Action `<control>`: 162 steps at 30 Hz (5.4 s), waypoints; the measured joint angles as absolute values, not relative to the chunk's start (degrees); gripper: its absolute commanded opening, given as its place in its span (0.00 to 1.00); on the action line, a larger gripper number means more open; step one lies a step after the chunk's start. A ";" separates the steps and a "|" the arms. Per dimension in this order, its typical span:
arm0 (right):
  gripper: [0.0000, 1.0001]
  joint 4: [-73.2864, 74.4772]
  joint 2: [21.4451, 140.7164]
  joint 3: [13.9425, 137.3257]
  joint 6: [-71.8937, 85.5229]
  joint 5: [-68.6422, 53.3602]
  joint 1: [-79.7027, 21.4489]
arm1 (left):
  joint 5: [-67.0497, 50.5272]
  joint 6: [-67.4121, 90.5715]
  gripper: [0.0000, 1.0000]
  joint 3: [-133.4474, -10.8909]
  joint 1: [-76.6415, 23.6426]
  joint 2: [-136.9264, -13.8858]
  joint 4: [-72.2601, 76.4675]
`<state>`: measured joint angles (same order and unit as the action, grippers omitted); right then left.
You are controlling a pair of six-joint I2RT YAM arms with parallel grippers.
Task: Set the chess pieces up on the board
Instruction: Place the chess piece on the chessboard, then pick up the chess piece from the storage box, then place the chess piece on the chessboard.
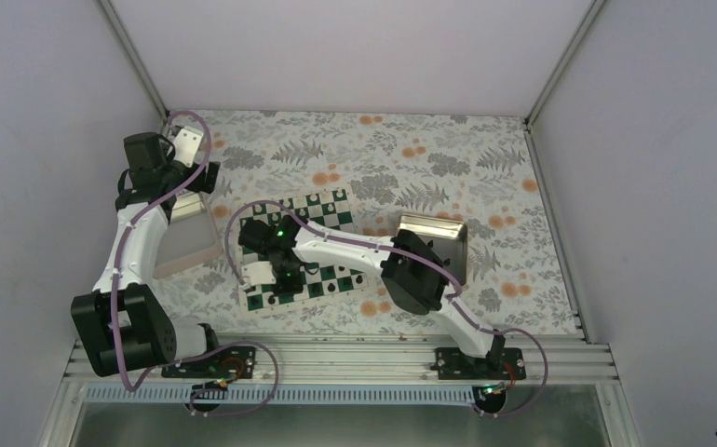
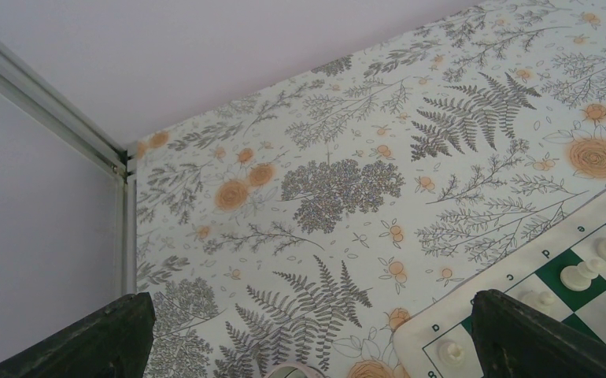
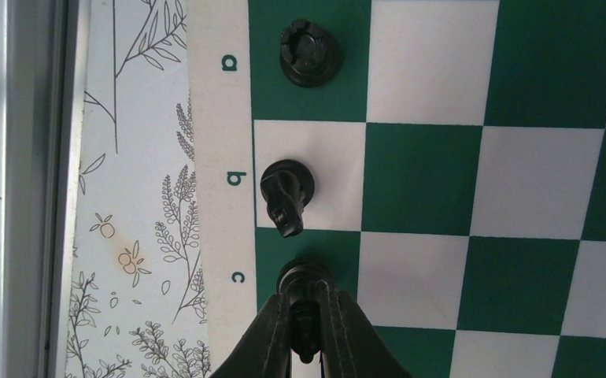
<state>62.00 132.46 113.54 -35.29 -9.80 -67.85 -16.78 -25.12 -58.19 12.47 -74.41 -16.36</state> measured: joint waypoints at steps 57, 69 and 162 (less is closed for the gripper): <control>0.36 61.52 99.11 74.61 -35.27 -4.56 -23.16 | -16.10 -25.30 1.00 -58.19 12.49 -74.65 -16.36; 0.38 60.75 94.67 68.90 -33.82 -8.10 -28.05 | -16.12 -25.30 1.00 -58.19 12.49 -74.67 -16.36; 0.08 65.91 119.61 105.95 -33.36 -7.77 -64.99 | -16.21 -25.28 1.00 -58.19 12.47 -74.74 -16.40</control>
<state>65.91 119.61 105.95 -33.36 -7.77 -64.99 -16.21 -25.28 -58.19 12.47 -74.74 -16.40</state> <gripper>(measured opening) 0.096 0.999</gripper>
